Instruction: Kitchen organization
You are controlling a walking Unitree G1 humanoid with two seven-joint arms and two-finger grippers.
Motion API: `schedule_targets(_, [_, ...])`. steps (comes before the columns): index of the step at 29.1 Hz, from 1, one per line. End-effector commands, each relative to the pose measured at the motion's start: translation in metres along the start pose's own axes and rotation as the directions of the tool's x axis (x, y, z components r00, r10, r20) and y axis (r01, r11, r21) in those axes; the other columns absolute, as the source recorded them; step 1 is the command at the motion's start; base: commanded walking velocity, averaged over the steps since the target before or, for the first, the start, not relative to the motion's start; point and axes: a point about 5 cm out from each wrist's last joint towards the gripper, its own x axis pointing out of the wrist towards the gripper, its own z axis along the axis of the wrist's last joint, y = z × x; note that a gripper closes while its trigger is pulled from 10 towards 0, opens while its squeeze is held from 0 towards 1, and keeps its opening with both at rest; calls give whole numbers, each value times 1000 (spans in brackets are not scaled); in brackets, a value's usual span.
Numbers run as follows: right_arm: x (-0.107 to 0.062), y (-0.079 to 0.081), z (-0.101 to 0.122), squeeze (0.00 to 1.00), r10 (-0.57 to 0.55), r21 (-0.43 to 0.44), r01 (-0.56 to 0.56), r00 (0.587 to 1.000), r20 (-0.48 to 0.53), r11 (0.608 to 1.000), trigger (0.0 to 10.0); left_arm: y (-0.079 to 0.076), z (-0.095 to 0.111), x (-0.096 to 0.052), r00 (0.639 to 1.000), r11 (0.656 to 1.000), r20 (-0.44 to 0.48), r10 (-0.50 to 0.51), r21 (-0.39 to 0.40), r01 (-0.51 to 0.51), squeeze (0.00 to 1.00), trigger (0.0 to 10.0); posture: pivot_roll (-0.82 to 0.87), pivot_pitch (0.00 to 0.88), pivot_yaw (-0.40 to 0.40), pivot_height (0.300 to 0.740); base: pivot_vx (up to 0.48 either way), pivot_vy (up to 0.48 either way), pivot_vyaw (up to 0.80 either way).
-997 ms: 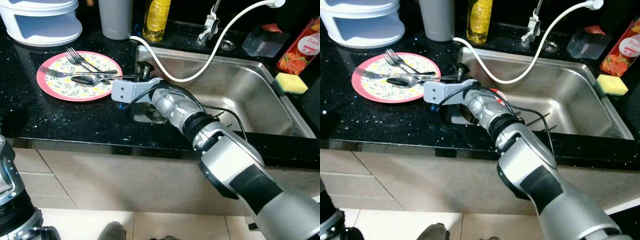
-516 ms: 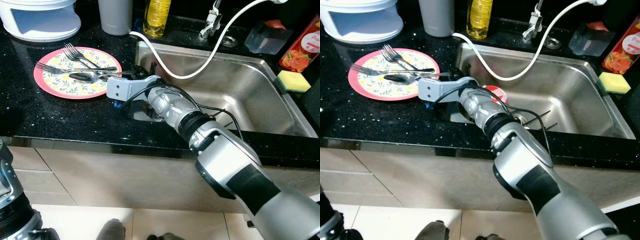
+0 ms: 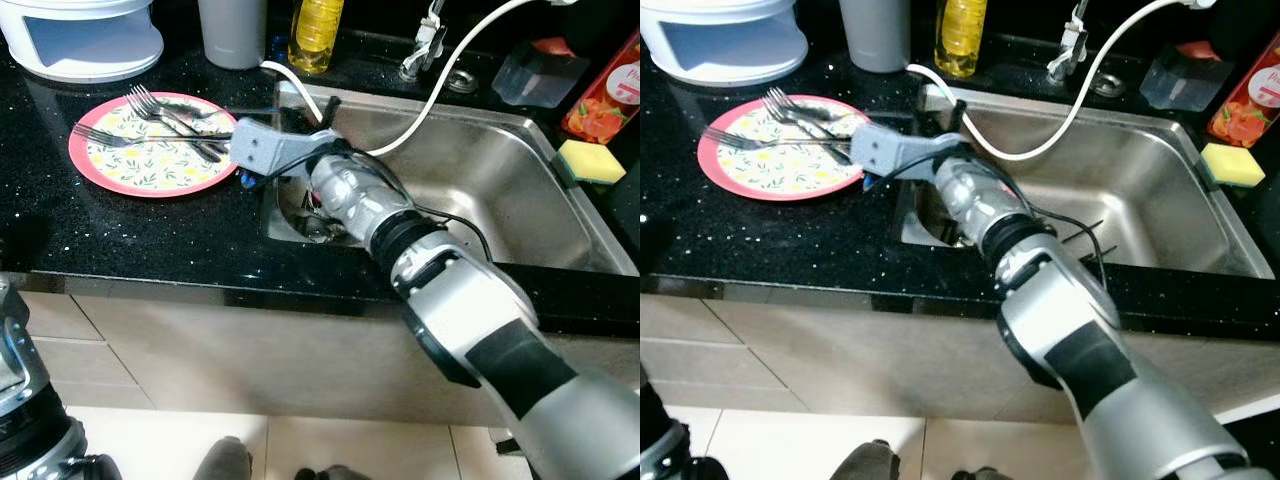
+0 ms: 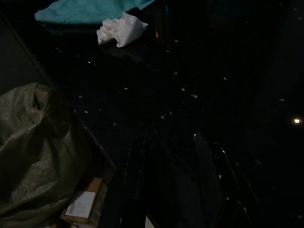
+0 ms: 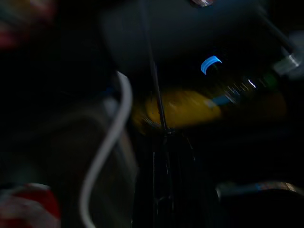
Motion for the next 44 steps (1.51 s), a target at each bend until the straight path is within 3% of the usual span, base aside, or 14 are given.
schedule_targets(1, [-3, -9, -18, 0, -34, 21, 35, 998, -62, 999, 10000, -3, -5, 0, 1000, 1000, -29, -1, 4, 1, 0, 10000, 477, 89, -118, 740, 0, 0, 0])
schedule_targets(10, [-51, 0, -122, 0, 110, 167, -44, 905, -412, 985, 10000, -6, -9, 3, 999, 1000, -48, -15, -5, 14, 0, 10000, 437, 88, -101, 740, 0, 0, 0])
schedule_targets(11, [-54, 9, -122, 1000, 184, 199, -111, 897, -402, 974, 10000, -10, -8, 3, 999, 1000, -47, -24, -8, 24, 0, 10000, 430, 86, -94, 740, 0, 0, 0])
schedule_targets(13, [-57, 18, -122, 1000, 255, 243, -169, 886, -387, 955, 10000, -12, -7, 4, 998, 999, -46, -32, -11, 32, 0, 10000, 430, 86, -94, 740, 0, 0, 0])
schedule_targets(16, [-52, 27, -107, 1000, 378, 771, -64, 895, -237, 634, 10000, -17, -1, 5, 999, 999, -28, -46, -14, 46, 0, 10000, 432, 85, -91, 740, 0, 0, 0])
schedule_targets(17, [-44, 13, -102, 0, 304, 886, 24, 935, -183, 462, 10000, -16, 1, 5, 999, 999, -17, -44, -4, 44, 0, 10000, 432, 85, -91, 740, 0, 0, 0])
schedule_targets(19, [-35, -15, -98, 0, 151, 962, 109, 977, -150, 249, 10000, -13, 2, 4, 999, 999, 3, -38, 13, 38, 0, 10000, 432, 85, -91, 740, 0, 0, 0])
schedule_targets(23, [-33, -26, -98, 0, 95, 973, 126, 985, -146, 192, 10000, -12, 3, 4, 999, 999, 11, -36, 19, 36, 0, 10000, 432, 85, -91, 740, 0, 0, 0])
schedule_targets(25, [-24, -62, -87, 0, -106, 992, 111, 989, -104, 62, 10000, -17, 16, 0, 989, 994, 109, -98, 49, 93, 0, 10000, 443, 83, -94, 740, 0, 0, 0])
schedule_targets(27, [-19, -76, -76, 0, -183, 998, 56, 982, -53, 8, 10000, -25, 29, -2, 972, 987, 174, -156, 70, 146, 0, 10000, 441, 79, -95, 740, 0, 0, 0])
schedule_targets(30, [-16, -81, -66, 0, -219, 1000, 15, 976, -13, 9, 10000, -35, 40, -2, 953, 976, 213, -213, 81, 200, 0, 10000, 440, 77, -96, 740, 0, 0, 0])
schedule_targets(32, [-13, -78, -53, 0, -223, 992, -20, 974, 47, 122, 10000, -57, 51, -3, 914, 939, 217, -343, 75, 334, 0, 10000, 438, 76, -96, 740, 0, 0, 0])
schedule_targets(35, [-11, -75, -43, 0, -221, 981, -55, 970, 97, 187, 10000, -78, 58, -2, 877, 897, 193, -439, 51, 438, 0, 10000, 431, 74, -92, 740, 0, 0, 0])
schedule_targets(44, [-9, -81, -29, 0, -244, 965, -106, 956, 165, 239, 10000, -138, 53, 24, 806, 800, 32, -591, -99, 591, 12, 10000, 356, 117, -61, 740, 0, 0, 0])
